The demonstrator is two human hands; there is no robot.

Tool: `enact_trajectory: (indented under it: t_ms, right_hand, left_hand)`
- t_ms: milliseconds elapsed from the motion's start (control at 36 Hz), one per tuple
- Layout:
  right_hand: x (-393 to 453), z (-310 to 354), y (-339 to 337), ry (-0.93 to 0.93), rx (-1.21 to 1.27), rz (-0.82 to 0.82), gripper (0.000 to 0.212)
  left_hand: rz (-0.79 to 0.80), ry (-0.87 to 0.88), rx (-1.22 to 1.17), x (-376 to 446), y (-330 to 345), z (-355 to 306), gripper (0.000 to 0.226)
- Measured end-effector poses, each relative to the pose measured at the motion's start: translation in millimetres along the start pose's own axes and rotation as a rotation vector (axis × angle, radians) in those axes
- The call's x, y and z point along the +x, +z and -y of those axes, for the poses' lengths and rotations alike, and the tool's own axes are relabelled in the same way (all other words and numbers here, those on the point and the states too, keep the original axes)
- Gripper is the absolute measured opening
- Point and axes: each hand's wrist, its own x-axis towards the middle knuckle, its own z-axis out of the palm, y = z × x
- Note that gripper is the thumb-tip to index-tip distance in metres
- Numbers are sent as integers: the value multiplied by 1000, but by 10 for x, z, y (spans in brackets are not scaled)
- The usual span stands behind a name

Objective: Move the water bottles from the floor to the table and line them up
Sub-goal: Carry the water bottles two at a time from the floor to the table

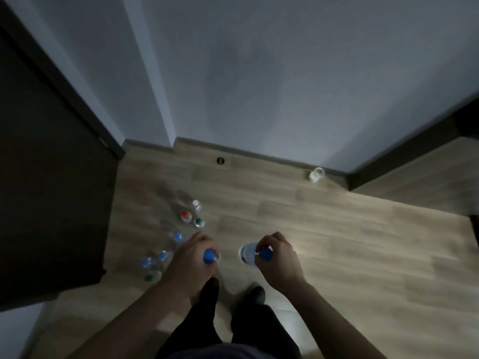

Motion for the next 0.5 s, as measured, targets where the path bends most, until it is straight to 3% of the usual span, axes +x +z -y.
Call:
enact_trajectory:
  t_ms: [222,500]
  right_hand:
    - [-477,-316,-662,78,82,-155,20]
    - [-1127,-1232,-1600,90,140,-318,13]
  left_hand:
    - [149,192,166,165,7,-952,14]
    - [142,407,254,406,713,-2265,20]
